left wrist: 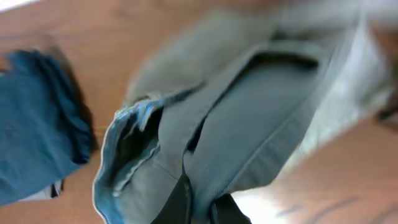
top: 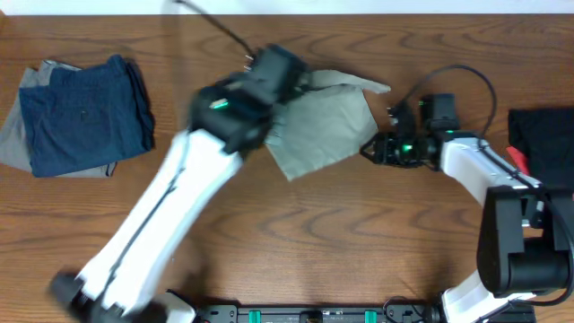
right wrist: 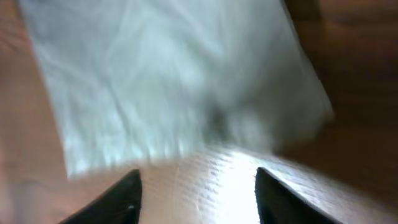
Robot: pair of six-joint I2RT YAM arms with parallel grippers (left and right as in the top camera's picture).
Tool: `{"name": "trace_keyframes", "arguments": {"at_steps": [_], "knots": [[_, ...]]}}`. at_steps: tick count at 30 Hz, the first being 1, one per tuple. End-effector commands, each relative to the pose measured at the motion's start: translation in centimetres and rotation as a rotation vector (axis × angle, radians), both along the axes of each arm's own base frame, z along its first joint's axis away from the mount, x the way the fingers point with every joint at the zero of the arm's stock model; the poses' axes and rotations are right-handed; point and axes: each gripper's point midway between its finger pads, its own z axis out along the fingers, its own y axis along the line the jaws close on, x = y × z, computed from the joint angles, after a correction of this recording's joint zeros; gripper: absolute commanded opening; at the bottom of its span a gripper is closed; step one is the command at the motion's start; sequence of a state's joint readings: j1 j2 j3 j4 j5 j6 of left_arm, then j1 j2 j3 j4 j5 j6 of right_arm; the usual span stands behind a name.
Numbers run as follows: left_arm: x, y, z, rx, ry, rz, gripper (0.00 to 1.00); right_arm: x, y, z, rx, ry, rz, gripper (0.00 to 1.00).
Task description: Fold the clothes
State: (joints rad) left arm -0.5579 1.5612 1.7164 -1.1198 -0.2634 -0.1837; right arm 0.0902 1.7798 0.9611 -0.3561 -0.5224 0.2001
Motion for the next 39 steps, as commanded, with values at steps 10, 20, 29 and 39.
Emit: {"name": "trace_keyframes", "arguments": {"at_steps": [10, 20, 29, 39], "knots": [[0.4, 3.8, 4.1, -0.089, -0.113, 0.094, 0.06, 3.2, 0.8, 0.9, -0.193, -0.185, -0.034, 0.72], [1.1, 5.5, 4.3, -0.091, -0.126, 0.147, 0.06, 1.2, 1.8, -2.1, -0.263, -0.140, 0.123, 0.69], [2.5, 6.8, 5.2, -0.100, -0.178, 0.176, 0.06, 1.4, 1.2, -2.9, -0.322, -0.139, 0.128, 0.01], [11.0, 6.3, 9.5, -0.139, -0.491, 0.141, 0.06, 10.8, -4.9, 14.4, -0.380, -0.497, -0.132, 0.01]]}}
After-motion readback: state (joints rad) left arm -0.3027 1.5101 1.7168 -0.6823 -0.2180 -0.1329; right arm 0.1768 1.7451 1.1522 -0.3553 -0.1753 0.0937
